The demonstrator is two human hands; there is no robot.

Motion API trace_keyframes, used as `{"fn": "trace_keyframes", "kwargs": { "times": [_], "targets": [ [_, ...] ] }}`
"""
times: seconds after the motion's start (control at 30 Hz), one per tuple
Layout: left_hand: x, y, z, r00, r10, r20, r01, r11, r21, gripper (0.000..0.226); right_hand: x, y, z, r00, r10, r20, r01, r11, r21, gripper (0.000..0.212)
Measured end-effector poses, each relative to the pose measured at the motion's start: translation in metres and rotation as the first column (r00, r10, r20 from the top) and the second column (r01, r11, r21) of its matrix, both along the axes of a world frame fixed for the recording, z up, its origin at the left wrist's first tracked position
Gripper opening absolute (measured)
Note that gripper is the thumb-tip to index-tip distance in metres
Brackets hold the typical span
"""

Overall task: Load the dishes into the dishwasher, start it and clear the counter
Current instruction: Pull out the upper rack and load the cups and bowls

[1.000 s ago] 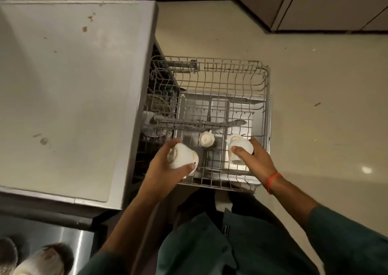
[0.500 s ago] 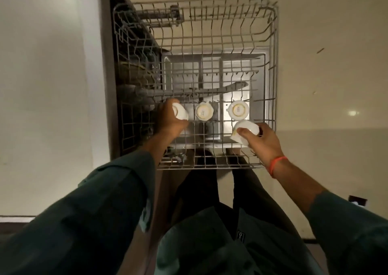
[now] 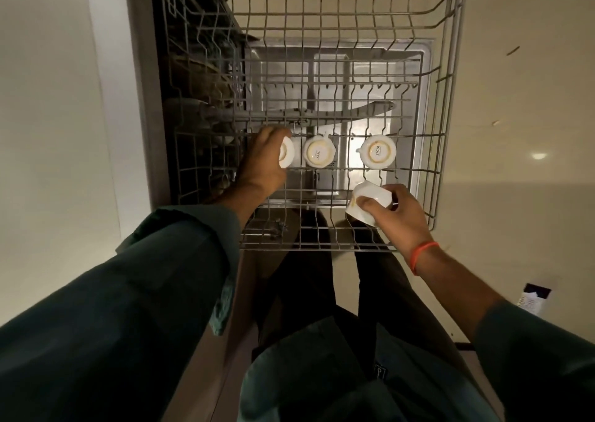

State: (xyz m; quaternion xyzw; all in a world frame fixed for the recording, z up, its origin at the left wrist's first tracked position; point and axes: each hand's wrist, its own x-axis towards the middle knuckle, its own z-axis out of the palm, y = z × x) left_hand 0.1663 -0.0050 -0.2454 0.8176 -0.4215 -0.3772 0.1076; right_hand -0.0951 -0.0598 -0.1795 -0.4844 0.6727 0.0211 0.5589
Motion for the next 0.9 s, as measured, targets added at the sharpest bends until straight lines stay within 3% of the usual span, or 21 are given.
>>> {"fn": "trace_keyframes", "kwargs": {
  "times": [0.4,0.7,0.9],
  "targets": [
    [-0.006,-0.005,-0.009,0.982,-0.138,0.129,0.125,0.987,0.104,0.080,-0.008,-0.006,-0.019,0.999,0.021,-0.037,-0.024,0.995,-0.092,0.053],
    [-0.008,-0.002,-0.011,0.948,-0.247,0.201,0.203,0.955,0.217,0.079,-0.020,-0.021,-0.047,0.974,0.170,-0.149,-0.203,0.948,-0.245,0.067],
    [-0.006,-0.001,-0.017,0.981,-0.155,0.117,0.133,0.976,0.173,0.073,-0.025,-0.020,-0.060,0.925,0.319,-0.205,-0.367,0.889,-0.274,0.063]
  ]
}}
